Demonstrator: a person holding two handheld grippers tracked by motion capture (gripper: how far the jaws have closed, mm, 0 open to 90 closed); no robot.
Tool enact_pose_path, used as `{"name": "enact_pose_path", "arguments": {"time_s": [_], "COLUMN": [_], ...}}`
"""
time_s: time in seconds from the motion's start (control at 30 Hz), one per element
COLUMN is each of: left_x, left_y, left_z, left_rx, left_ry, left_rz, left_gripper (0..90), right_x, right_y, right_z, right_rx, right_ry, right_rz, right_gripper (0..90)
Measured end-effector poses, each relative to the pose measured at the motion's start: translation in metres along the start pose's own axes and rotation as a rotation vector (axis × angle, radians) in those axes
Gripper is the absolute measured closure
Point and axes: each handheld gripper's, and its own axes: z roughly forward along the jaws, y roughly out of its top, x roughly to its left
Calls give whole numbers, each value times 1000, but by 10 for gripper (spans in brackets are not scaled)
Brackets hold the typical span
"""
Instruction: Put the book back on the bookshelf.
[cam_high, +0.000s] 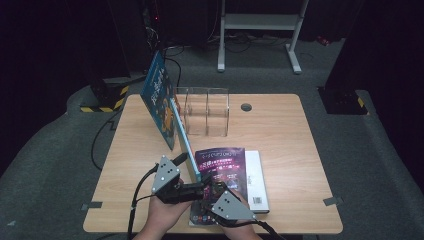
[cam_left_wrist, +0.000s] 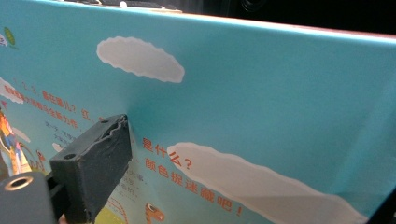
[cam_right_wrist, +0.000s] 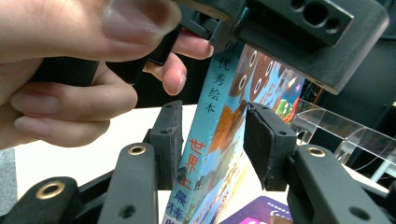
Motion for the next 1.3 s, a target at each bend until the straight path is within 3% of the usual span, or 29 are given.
{"name": "enact_pose_path", "arguments": {"time_s": [0.37,0.6,0.77,0.97,1.13,1.3], "left_x": [9,10,12,11,10,9], "left_y": [-5,-7,-8,-9,-10,-10], "left_z": [-7,-11,-15,-17,-16,-16], "left_rx": [-18,-33,-35,-30,-31,-33], "left_ry": [11,26,38,50,53,56], "left_rz": [4,31,46,64,68,74], "left_gripper": [110,138,158,176,183,185], "right_x": [6,8,10,11,8,6], "right_y": [-1,-2,-3,-3,-4,-4], "right_z": [7,10,10,6,-3,-11], "right_rx": [1,5,10,25,26,28], "right_ry": [26,42,57,80,85,84], "right_rz": [9,33,20,21,58,61], "right_gripper": [568,563,566,559,548,536]}}
